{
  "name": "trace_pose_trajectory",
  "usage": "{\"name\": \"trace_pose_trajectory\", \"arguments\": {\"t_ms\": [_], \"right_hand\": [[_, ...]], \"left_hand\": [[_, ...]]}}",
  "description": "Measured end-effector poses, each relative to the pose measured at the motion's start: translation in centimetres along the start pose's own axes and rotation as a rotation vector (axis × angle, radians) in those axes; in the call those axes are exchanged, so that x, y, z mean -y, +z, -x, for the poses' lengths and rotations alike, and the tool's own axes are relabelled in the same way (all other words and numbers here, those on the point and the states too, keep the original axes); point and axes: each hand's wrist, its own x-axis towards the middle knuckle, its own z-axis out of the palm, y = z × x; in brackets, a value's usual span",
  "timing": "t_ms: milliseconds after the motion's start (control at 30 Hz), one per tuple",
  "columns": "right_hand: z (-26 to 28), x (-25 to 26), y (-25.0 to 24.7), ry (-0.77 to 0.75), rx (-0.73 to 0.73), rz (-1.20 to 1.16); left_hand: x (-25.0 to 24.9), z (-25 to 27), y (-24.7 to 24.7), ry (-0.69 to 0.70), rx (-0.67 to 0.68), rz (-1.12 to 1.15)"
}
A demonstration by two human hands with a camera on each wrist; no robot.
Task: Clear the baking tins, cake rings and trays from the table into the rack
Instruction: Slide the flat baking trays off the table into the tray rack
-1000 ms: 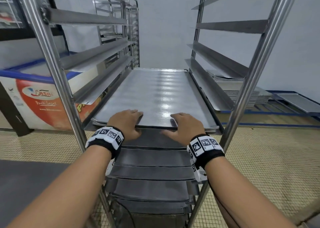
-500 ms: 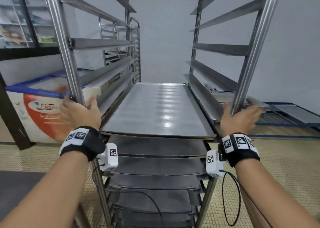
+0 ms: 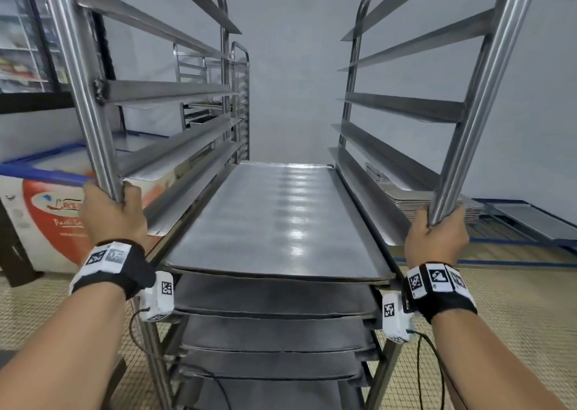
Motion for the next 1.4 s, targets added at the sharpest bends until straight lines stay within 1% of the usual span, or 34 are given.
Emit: {"name": "trace_pose_trajectory", "arguments": {"t_ms": [200, 300, 533, 667, 900, 1067, 1200, 1300, 1400], "right_hand": [[-2.0, -0.8, 2.8, -0.005, 0.002, -0.013], [-3.0, -1.1, 4.1, 0.017, 0.005, -0.012], [-5.6, -2.1, 7.8, 0.035, 0.018, -0.023], [-6.2, -2.4, 9.5, 0.038, 0.009, -0.009], [-6.7, -2.7, 12.0, -0.005, -0.020, -0.006], [-7.7, -3.3, 14.0, 0.011, -0.035, 0.003], [-8.9, -4.1, 16.1, 0.006, -0.038, 0.030], [-9.6, -4.7, 17.6, 0.009, -0.062, 0.037], [-10.0, -5.0, 18.8, 0.016, -0.062, 0.058]], "left_hand": [[-0.2, -0.6, 3.3, 0.010, -0.012, 0.010], [-0.5, -0.7, 5.0, 0.010, -0.020, 0.005], [-0.8, -1.9, 9.3, 0.028, -0.003, 0.020], [-0.9, -2.7, 11.1, 0.021, -0.002, 0.002], [-0.5, -4.5, 14.1, 0.001, 0.004, 0.028], [0.0, -5.6, 16.4, 0.029, 0.029, 0.064], [0.3, -6.5, 18.3, 0.019, 0.030, 0.061], [0.8, -7.4, 20.1, 0.036, 0.029, 0.073], [1.4, -8.3, 21.8, 0.029, 0.065, 0.077]]}}
